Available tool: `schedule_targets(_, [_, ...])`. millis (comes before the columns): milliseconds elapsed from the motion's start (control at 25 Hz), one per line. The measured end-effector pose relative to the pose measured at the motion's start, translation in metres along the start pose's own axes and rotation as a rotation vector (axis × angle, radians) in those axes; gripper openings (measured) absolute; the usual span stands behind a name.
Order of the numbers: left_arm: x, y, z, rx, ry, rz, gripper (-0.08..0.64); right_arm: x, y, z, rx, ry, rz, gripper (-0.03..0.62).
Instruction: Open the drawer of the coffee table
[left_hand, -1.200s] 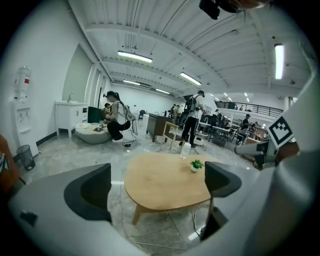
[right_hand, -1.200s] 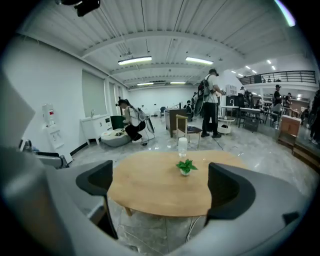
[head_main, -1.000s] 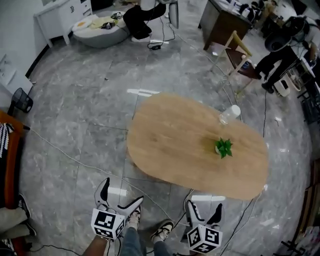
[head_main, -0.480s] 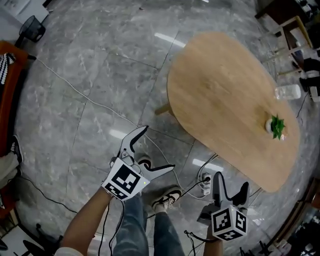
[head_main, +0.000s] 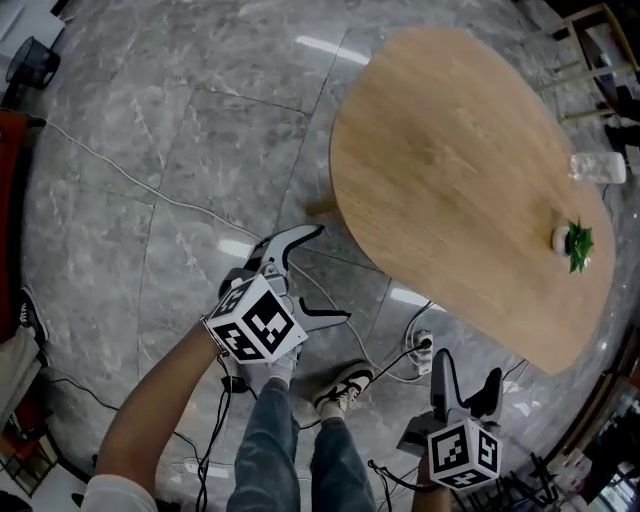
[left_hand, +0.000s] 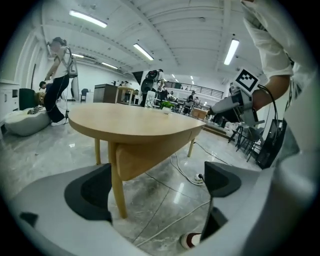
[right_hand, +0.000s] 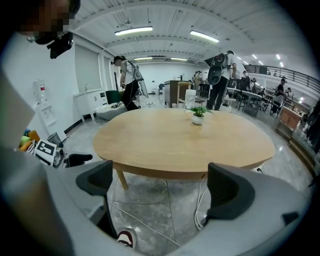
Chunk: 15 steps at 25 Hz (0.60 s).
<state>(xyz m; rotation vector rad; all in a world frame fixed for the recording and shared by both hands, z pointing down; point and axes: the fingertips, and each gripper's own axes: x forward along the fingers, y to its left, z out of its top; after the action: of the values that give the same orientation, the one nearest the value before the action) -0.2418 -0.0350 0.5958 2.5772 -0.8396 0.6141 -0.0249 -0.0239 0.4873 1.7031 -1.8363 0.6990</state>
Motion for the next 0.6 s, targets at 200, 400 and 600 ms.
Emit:
schedule_targets(200, [0.017,0.022,-0.007,0.036,0.068,-0.050,0.575,0.017,-0.008,-0.006,0.043,0.016,-0.033,0.588])
schedule_targets(400, [0.026,0.028,0.000,0.073,0.070,-0.097,0.575,0.023,-0.011,-0.008,0.095,0.025,-0.061,0.588])
schedule_targets(600, [0.032,0.036,0.005,0.112,0.064,-0.140,0.574,0.025,-0.018,-0.013,0.141,0.027,-0.097,0.588])
